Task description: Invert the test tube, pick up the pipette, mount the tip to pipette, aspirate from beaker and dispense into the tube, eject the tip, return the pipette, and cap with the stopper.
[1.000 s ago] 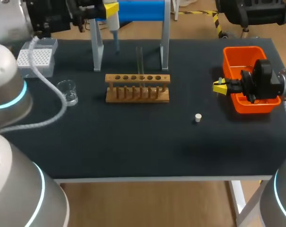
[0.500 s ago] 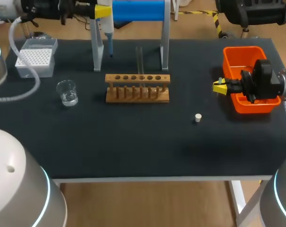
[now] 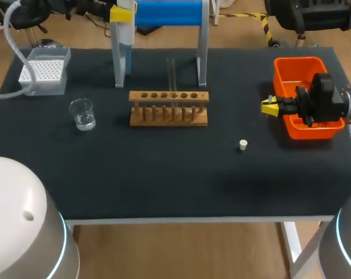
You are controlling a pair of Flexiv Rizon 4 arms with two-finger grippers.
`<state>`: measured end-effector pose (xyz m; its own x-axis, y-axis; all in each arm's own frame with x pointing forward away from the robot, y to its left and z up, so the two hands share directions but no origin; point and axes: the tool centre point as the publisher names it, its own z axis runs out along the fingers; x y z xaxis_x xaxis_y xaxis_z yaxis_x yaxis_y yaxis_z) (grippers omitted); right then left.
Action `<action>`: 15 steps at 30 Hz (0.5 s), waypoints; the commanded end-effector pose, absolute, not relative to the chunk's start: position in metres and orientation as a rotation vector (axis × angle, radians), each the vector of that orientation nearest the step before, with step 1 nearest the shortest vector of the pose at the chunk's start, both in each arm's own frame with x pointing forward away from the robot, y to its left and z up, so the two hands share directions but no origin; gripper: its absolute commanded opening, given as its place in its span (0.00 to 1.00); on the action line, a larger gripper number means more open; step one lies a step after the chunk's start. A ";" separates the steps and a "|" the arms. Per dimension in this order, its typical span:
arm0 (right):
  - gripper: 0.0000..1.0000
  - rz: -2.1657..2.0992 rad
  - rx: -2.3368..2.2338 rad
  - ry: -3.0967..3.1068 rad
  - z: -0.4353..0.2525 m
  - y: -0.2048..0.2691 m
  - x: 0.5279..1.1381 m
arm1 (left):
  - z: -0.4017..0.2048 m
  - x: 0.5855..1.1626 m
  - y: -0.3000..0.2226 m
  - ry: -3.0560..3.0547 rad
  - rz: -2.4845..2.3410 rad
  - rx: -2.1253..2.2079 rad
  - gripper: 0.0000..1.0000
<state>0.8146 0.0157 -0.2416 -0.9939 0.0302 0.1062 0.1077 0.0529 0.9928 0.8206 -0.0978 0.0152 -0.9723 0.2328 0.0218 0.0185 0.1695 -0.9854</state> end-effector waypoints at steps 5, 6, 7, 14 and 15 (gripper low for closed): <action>0.00 -2.117 -0.147 -2.240 -0.241 0.015 0.814 | 0.014 0.802 -0.101 -2.325 1.985 -0.149 0.00; 0.00 -2.117 -0.147 -2.240 -0.241 0.015 0.814 | 0.014 0.801 -0.102 -2.333 1.983 -0.135 0.00; 0.00 -2.117 -0.147 -2.240 -0.241 0.015 0.814 | 0.014 0.801 -0.103 -2.346 1.986 -0.115 0.00; 0.00 -2.117 -0.147 -2.240 -0.241 0.015 0.814 | 0.014 0.799 -0.112 -2.375 1.996 -0.049 0.00; 0.00 -2.117 -0.147 -2.240 -0.241 0.015 0.814 | 0.014 0.799 -0.112 -2.375 1.996 -0.049 0.00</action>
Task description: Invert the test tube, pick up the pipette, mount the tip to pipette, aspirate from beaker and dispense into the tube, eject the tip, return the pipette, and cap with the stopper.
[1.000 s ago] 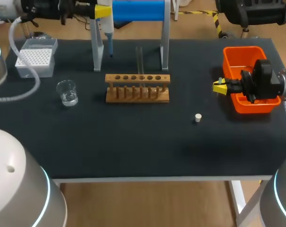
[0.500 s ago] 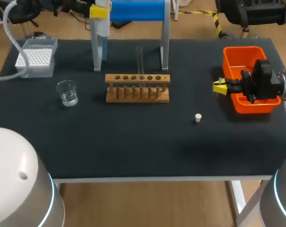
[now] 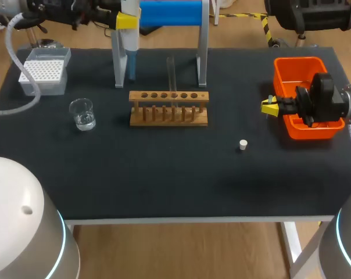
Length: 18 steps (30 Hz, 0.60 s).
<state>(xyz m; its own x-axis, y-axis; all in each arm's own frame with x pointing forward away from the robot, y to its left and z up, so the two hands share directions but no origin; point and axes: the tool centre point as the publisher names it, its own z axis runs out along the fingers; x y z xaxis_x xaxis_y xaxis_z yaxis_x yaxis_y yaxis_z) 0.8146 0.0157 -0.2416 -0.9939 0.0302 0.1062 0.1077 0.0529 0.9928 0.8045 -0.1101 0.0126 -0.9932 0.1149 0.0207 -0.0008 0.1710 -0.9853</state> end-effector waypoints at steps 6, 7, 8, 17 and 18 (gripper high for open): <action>0.00 -2.117 -0.147 -2.240 -0.241 0.015 0.814 | 0.014 0.799 -0.112 -2.375 1.996 -0.049 0.00; 0.00 -2.117 -0.147 -2.240 -0.241 0.015 0.814 | 0.014 0.799 -0.112 -2.375 1.996 -0.049 0.00; 0.00 -2.117 -0.147 -2.240 -0.241 0.015 0.814 | 0.014 0.799 -0.112 -2.375 1.996 -0.049 0.00; 0.00 -2.117 -0.147 -2.240 -0.241 0.015 0.814 | 0.009 0.797 -0.104 -2.314 2.027 -0.085 0.00; 0.00 -2.117 -0.147 -2.240 -0.241 0.015 0.814 | 0.008 0.796 -0.103 -2.306 2.039 -0.084 0.00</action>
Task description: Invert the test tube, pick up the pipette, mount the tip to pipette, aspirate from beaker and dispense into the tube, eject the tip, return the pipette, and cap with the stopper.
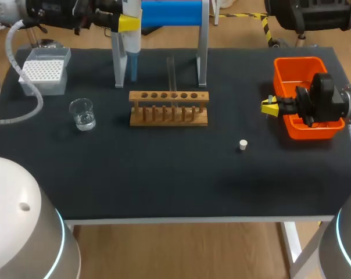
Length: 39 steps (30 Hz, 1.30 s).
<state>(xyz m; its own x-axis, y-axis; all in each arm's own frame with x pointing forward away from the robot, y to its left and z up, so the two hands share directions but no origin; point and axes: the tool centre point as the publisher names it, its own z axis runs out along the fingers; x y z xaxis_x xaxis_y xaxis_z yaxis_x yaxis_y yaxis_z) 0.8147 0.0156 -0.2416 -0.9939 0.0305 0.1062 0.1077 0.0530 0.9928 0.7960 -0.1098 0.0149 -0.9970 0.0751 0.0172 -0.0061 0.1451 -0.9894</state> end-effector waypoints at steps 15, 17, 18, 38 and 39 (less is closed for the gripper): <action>0.00 -2.117 -0.147 -2.240 -0.241 0.015 0.814 | 0.018 0.787 -0.115 -2.266 2.104 -0.069 0.00; 0.00 -2.117 -0.147 -2.240 -0.241 0.015 0.814 | 0.019 0.787 -0.119 -2.271 2.098 -0.058 0.00; 0.00 -2.117 -0.147 -2.240 -0.241 0.015 0.814 | 0.020 0.787 -0.121 -2.270 2.098 -0.056 0.00; 0.00 -2.117 -0.147 -2.240 -0.241 0.015 0.814 | 0.029 0.786 -0.150 -2.248 2.112 0.043 0.00; 0.00 -2.117 -0.147 -2.240 -0.241 0.015 0.814 | 0.027 0.785 -0.150 -2.248 2.113 0.043 0.00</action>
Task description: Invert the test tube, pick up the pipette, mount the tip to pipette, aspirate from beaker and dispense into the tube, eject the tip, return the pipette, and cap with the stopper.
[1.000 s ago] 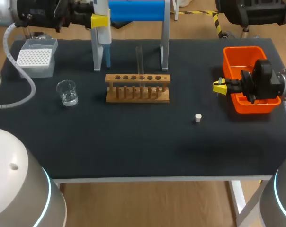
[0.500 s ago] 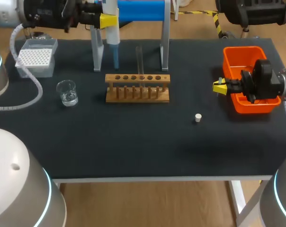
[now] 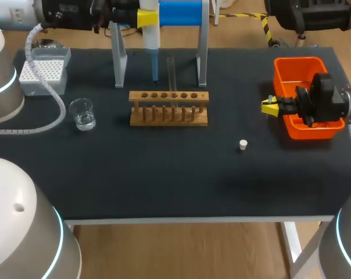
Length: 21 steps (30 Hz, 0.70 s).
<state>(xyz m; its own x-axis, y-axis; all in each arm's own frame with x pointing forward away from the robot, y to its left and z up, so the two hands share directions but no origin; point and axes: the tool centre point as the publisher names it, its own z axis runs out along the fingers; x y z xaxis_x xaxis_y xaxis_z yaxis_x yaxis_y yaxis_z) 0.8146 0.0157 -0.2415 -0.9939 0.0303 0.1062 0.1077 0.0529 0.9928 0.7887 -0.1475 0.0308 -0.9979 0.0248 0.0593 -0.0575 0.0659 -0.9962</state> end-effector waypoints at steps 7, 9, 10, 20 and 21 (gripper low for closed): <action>0.00 -2.117 -0.147 -2.240 -0.241 0.015 0.814 | 0.006 0.779 -0.151 -2.232 2.161 0.012 0.00; 0.00 -2.117 -0.147 -2.240 -0.241 0.015 0.814 | 0.001 0.777 -0.150 -2.214 2.194 -0.005 0.00; 0.00 -2.117 -0.147 -2.240 -0.241 0.015 0.814 | -0.002 0.776 -0.150 -2.225 2.192 -0.012 0.00; 0.00 -2.117 -0.147 -2.240 -0.241 0.015 0.814 | -0.019 0.774 -0.149 -2.223 2.189 0.005 0.00; 0.00 -2.117 -0.147 -2.240 -0.241 0.015 0.814 | -0.019 0.774 -0.149 -2.221 2.193 0.003 0.00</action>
